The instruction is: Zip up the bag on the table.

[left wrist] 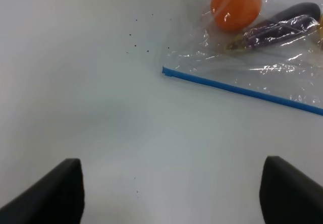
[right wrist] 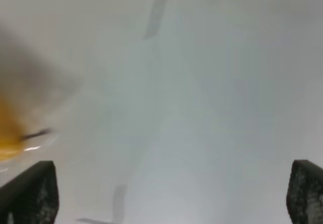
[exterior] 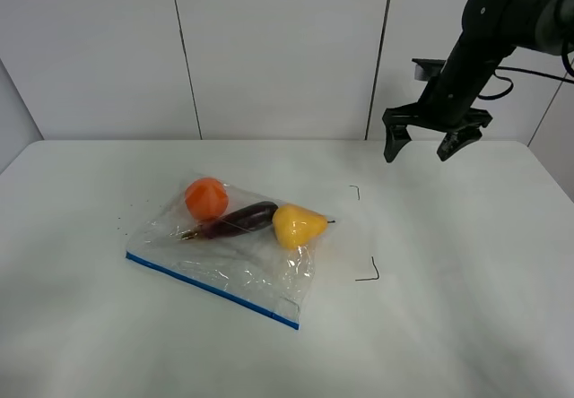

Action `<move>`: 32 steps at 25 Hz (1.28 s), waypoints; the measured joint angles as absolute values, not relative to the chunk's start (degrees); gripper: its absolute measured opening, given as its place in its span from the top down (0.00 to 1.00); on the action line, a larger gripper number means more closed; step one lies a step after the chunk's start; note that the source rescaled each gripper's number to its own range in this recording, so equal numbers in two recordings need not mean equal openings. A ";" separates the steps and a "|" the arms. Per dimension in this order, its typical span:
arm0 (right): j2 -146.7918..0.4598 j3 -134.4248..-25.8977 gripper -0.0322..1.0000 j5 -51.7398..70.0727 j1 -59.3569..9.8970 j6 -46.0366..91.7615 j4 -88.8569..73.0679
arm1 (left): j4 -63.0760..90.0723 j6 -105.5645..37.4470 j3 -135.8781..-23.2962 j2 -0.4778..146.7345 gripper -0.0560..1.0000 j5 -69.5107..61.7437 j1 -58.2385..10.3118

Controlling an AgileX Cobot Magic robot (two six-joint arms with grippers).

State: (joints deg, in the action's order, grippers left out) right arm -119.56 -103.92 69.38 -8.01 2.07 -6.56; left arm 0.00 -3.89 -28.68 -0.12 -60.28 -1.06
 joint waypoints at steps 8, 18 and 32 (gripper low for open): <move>-119.56 -103.92 0.00 69.43 -5.16 1.82 -3.74 | 0.00 -3.89 -28.68 -0.12 0.00 -60.28 -1.06; -119.56 -103.92 0.00 69.43 -0.18 1.69 -5.85 | 0.00 -3.89 -28.68 -0.12 0.00 -60.28 -1.06; -101.16 -85.18 0.00 69.42 -0.18 1.89 -4.16 | 0.00 -3.89 -28.68 -0.12 0.00 -60.28 -1.06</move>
